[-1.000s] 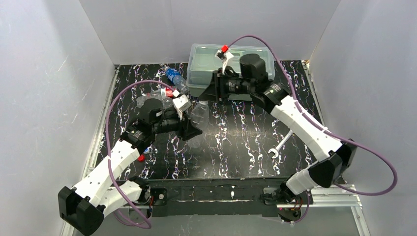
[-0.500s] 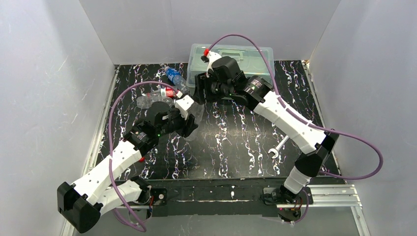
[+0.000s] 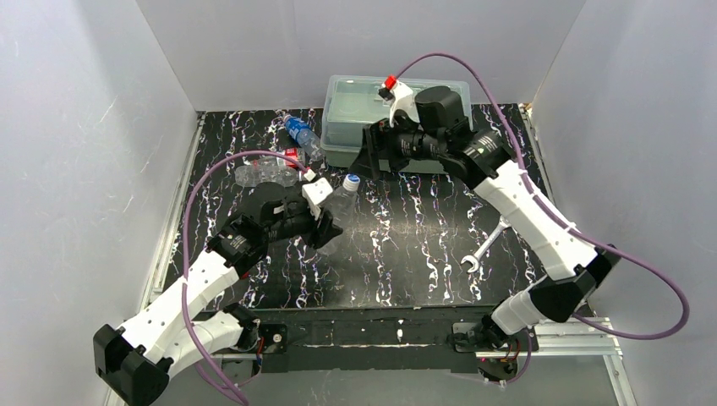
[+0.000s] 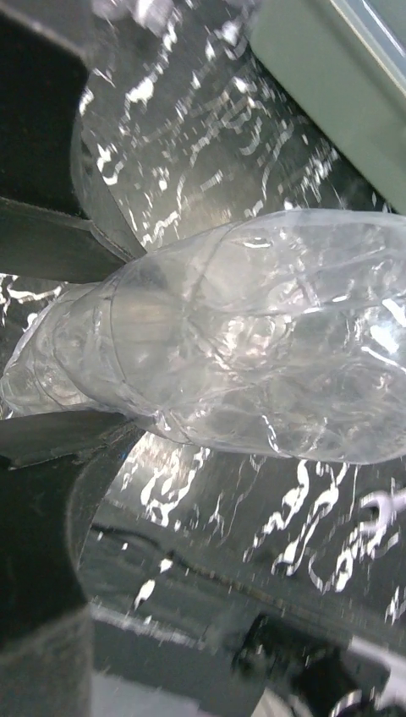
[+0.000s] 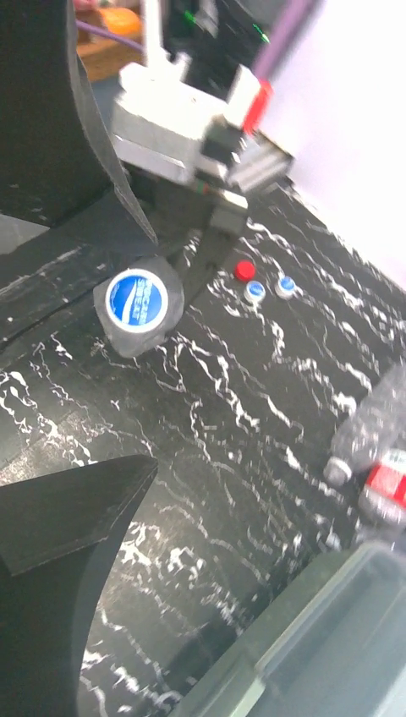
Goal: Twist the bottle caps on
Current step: Screw the bottle cap onto the plastic bottle.
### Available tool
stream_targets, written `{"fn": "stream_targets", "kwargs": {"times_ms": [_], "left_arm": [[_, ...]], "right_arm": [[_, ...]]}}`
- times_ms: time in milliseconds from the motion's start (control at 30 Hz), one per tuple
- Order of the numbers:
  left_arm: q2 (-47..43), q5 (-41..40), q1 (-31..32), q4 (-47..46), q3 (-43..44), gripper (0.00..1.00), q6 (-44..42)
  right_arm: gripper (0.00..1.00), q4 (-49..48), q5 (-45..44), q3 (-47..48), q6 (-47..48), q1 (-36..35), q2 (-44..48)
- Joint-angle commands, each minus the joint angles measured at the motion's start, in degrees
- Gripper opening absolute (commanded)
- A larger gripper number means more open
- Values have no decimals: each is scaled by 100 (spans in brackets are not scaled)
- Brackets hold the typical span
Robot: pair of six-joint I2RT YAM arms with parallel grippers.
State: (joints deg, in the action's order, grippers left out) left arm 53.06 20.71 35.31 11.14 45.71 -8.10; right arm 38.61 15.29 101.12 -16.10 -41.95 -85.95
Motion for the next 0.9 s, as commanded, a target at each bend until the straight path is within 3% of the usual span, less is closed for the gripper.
{"fn": "stream_targets", "kwargs": {"times_ms": [0,233,433,867], "left_arm": [[-89,1569,-74,86,81,0,-174],[77,3108,-77,-694,-39,0,582],[128,3358,-83,-1463,-179,0,1205],[74,3379,-78,-1820,-330,0,1547]], "right_arm": [[96,-588,1323,-374,703,-28,545],[85,-1723,2700,-1218,563,-29,1082],[79,-2526,3152,-1743,249,-27,1312],[65,-4623,3226,-2620,-1034,-29,1544]]}}
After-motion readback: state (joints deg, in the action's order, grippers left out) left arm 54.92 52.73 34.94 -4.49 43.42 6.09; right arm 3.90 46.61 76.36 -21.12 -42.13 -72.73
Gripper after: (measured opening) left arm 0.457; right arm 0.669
